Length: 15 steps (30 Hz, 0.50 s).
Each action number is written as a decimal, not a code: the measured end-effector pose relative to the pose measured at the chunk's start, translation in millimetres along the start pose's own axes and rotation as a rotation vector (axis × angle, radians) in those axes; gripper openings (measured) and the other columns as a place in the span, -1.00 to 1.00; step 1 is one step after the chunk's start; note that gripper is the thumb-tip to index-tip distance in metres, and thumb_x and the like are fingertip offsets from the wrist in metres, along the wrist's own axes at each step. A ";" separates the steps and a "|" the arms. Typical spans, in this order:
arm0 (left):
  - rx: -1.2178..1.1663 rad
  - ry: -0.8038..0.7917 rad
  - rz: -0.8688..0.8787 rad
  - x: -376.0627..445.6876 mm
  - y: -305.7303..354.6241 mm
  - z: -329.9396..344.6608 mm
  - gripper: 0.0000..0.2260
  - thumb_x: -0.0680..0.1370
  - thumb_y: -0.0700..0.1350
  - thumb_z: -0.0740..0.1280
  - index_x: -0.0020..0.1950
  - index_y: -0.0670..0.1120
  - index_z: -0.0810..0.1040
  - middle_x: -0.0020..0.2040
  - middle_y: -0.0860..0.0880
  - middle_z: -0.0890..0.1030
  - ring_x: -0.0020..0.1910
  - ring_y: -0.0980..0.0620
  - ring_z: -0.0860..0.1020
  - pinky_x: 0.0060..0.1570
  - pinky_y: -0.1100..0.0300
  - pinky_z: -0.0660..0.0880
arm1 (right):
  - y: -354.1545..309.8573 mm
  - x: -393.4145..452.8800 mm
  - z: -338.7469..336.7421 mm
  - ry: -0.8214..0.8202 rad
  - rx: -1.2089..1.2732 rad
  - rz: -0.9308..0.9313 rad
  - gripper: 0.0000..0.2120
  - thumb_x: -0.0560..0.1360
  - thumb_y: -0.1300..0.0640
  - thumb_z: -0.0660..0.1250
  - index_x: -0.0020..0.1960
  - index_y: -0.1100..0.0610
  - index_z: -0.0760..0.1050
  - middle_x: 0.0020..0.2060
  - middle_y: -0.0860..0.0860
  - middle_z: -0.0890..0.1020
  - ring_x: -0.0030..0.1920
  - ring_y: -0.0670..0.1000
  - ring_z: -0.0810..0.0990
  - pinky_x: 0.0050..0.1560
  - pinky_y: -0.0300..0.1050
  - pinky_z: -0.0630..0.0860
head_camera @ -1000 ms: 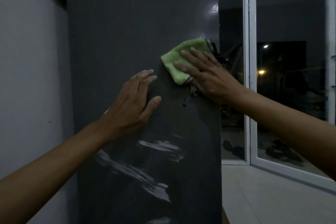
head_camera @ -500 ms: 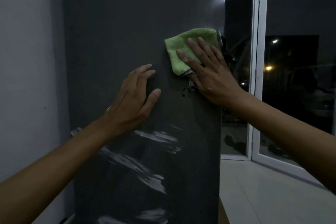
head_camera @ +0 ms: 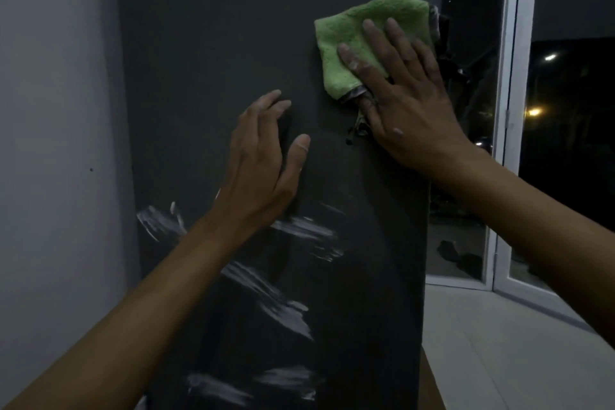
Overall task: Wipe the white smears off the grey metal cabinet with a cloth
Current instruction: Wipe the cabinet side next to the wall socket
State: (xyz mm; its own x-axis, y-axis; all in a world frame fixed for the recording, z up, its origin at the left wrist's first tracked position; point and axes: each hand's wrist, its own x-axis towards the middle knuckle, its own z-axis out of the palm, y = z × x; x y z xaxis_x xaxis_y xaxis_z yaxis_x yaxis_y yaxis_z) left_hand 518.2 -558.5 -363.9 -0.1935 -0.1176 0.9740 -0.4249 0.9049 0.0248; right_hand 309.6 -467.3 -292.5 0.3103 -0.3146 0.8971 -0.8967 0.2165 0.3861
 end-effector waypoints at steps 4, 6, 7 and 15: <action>0.080 0.068 -0.025 -7.8 15.6 4.5 -0.53 0.71 0.07 0.17 0.52 -0.19 0.38 0.55 -0.16 0.35 0.57 -0.12 0.26 0.57 -0.09 0.22 | -8.8 -10.5 5.6 0.021 0.001 0.056 -0.41 0.71 -0.06 0.04 0.72 -0.07 0.05 0.72 0.05 -0.01 0.72 0.13 -0.10 0.68 0.08 -0.17; 0.126 0.079 -0.031 -18.9 21.9 9.9 -0.52 0.72 0.10 0.14 0.55 -0.15 0.36 0.58 -0.15 0.32 0.61 -0.12 0.20 0.59 -0.06 0.17 | -14.3 -18.0 8.6 0.038 0.017 0.079 -0.42 0.72 -0.06 0.05 0.72 -0.08 0.05 0.72 0.05 -0.02 0.72 0.12 -0.11 0.68 0.07 -0.18; 0.136 0.088 -0.043 -27.7 23.6 12.6 -0.52 0.72 0.11 0.13 0.56 -0.13 0.36 0.59 -0.13 0.31 0.62 -0.12 0.17 0.59 -0.06 0.16 | -18.2 -24.5 10.7 0.049 0.029 0.096 -0.42 0.73 -0.06 0.07 0.72 -0.08 0.05 0.72 0.04 -0.02 0.72 0.11 -0.11 0.68 0.07 -0.18; 0.078 0.075 -0.245 -113.1 22.4 32.2 -0.56 0.74 0.08 0.14 0.60 0.00 0.32 0.66 0.02 0.22 0.66 -0.08 0.06 0.59 -0.17 0.16 | -59.3 -101.6 33.3 0.111 0.060 0.221 -0.38 0.72 -0.03 0.14 0.73 -0.05 0.03 0.72 0.07 -0.02 0.72 0.13 -0.10 0.67 0.08 -0.20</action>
State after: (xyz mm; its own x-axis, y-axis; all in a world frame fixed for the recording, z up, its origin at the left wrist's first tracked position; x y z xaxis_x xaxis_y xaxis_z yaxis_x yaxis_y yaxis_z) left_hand 502.1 -538.1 -480.7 -0.0117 -0.2961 0.9551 -0.5186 0.8185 0.2474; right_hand 320.7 -478.9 -413.8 0.1342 -0.1618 0.9777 -0.9627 0.2126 0.1674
